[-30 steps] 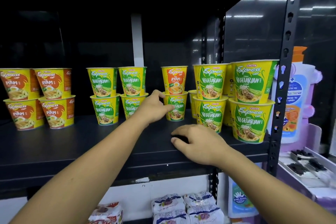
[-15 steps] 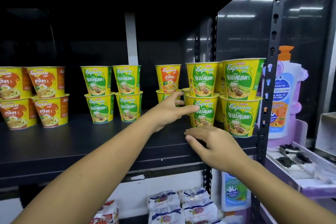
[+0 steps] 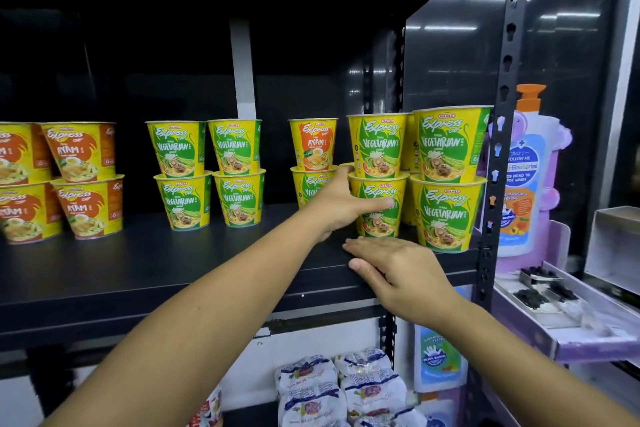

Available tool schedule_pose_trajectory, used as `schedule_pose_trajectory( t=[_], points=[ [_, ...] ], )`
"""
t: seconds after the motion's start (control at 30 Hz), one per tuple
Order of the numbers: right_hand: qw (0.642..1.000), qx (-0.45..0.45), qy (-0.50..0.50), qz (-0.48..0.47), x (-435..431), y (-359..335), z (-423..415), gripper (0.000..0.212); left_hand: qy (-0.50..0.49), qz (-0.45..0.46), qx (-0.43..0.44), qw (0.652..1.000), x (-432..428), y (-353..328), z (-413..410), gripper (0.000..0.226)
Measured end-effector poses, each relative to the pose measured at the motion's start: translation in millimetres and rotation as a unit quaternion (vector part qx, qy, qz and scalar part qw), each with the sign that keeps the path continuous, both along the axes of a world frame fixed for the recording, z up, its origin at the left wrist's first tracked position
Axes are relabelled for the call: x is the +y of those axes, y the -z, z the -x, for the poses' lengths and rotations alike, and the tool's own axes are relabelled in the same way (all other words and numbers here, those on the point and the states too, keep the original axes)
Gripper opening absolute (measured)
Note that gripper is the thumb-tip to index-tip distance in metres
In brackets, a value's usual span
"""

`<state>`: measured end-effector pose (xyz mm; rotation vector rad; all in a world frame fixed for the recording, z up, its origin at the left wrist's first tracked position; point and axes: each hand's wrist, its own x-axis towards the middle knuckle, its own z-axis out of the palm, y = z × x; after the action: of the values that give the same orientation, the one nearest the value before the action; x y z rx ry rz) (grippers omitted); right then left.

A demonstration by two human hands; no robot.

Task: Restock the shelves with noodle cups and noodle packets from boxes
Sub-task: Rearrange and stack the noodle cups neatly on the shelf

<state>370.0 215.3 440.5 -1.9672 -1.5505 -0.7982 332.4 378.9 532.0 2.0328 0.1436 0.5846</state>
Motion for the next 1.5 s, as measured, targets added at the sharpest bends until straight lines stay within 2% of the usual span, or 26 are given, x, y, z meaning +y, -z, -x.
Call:
schedule_pose_trajectory(
  t=[0.2, 0.33, 0.5, 0.57, 0.7, 0.83, 0.9, 0.97, 1.17, 1.23, 1.33, 1.4, 1.5],
  points=[
    [1.0, -0.013, -0.006, 0.003, -2.5, -1.1, 0.4, 0.046, -0.008, -0.003, -0.013, 1.0, 6.7, 0.6, 7.8, 0.11],
    [0.999, -0.018, -0.019, -0.018, -4.1, 0.1, 1.5, 0.042, -0.017, -0.002, -0.019, 1.0, 21.8, 2.2, 26.4, 0.101],
    [0.998, 0.019, -0.04, -0.038, -6.5, -6.5, 3.1, 0.038, -0.048, -0.012, -0.025, 0.998, 40.0, 2.5, 64.8, 0.1],
    [0.999, 0.036, -0.009, 0.003, -2.1, -16.4, 8.8, 0.047, -0.057, -0.005, -0.024, 0.998, 45.9, 2.0, 82.1, 0.096],
    [0.982, 0.06, 0.07, 0.163, 21.9, -40.8, 20.5, 0.06, -0.091, -0.004, -0.024, 0.996, 61.4, 4.0, 113.9, 0.088],
    [0.959, 0.132, 0.011, 0.252, 55.3, -60.5, 37.3, 0.064, -0.129, -0.012, -0.034, 0.991, 77.7, 6.2, 145.9, 0.114],
    [0.947, 0.174, -0.021, 0.27, 71.6, -67.5, 47.4, 0.07, -0.148, -0.028, -0.026, 0.988, 85.5, 6.6, 163.2, 0.115],
    [0.935, 0.205, -0.047, 0.285, 86.8, -73.2, 56.3, 0.087, -0.168, -0.054, -0.019, 0.984, 92.1, 6.4, 178.7, 0.11],
    [0.895, 0.351, -0.177, 0.212, 126.4, -79.7, 75.4, 0.095, -0.165, -0.086, -0.014, 0.982, 109.7, 10.1, 210.6, 0.092],
    [0.892, 0.364, -0.177, 0.202, 134.9, -79.1, 81.1, 0.091, -0.153, -0.087, 0.0, 0.984, 118.6, 12.8, 220.1, 0.09],
    [0.895, 0.369, -0.17, 0.185, 144.1, -78.2, 88.6, 0.085, -0.158, -0.117, 0.047, 0.979, 132.3, 12.0, 239.7, 0.076],
    [0.893, 0.382, -0.173, 0.163, 148.5, -79.2, 92.8, 0.088, -0.17, -0.18, 0.099, 0.964, 145.7, 11.1, 252.1, 0.075],
    [0.883, 0.411, -0.175, 0.144, 155.0, -83.0, 101.8, 0.087, -0.187, -0.282, 0.188, 0.922, 166.1, 11.0, 266.7, 0.062]
  ],
)
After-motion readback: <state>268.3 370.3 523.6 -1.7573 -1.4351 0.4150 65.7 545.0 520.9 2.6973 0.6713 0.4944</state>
